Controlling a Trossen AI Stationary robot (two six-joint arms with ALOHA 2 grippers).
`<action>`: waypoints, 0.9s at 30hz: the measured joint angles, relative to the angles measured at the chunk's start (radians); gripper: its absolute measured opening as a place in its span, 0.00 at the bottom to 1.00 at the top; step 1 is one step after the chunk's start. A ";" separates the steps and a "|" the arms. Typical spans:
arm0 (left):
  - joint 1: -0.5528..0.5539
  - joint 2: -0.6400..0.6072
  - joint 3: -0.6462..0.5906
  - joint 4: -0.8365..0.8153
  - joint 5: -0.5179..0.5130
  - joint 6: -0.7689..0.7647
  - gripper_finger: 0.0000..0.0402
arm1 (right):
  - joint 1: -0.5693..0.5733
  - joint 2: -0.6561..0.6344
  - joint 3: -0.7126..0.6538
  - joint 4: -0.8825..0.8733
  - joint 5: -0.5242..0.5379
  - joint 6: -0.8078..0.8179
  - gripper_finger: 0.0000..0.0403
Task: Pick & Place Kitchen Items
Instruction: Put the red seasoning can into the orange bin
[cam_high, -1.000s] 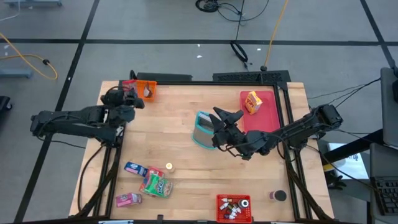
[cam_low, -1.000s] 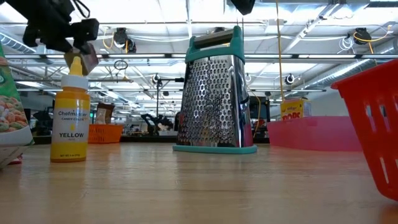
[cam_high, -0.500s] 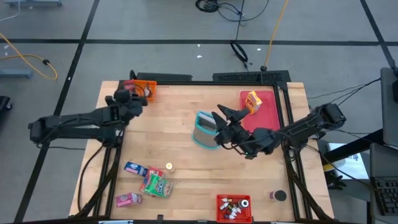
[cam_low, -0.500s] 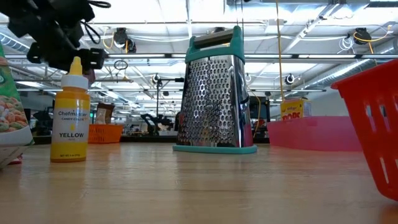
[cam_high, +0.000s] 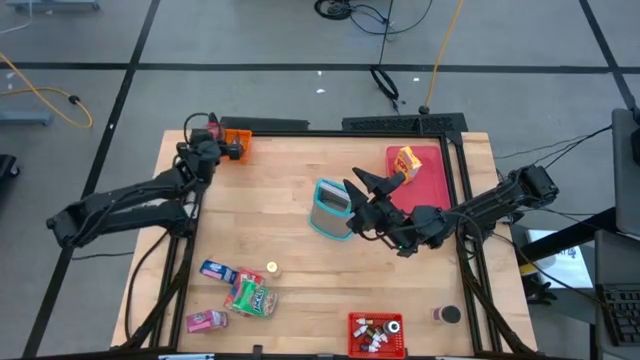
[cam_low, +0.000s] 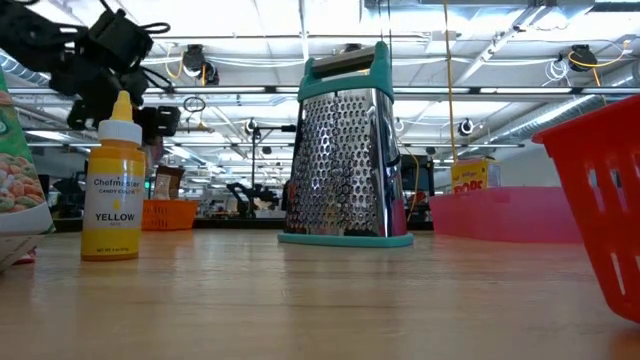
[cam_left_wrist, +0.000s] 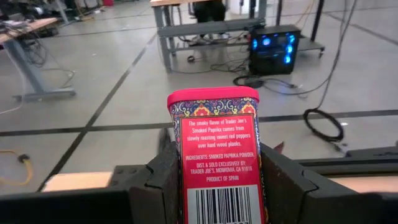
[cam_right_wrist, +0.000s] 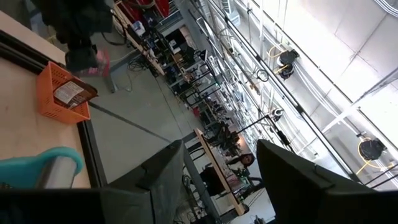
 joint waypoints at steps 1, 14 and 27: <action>0.009 0.019 -0.007 0.034 0.011 0.010 0.39 | 0.000 0.000 0.000 0.000 0.000 0.000 0.49; 0.102 0.294 -0.011 0.286 0.082 0.095 0.39 | 0.000 0.000 0.000 0.000 0.003 -0.001 0.49; 0.168 0.465 -0.010 0.492 0.180 0.115 0.39 | -0.002 0.000 0.000 -0.002 0.003 -0.003 0.49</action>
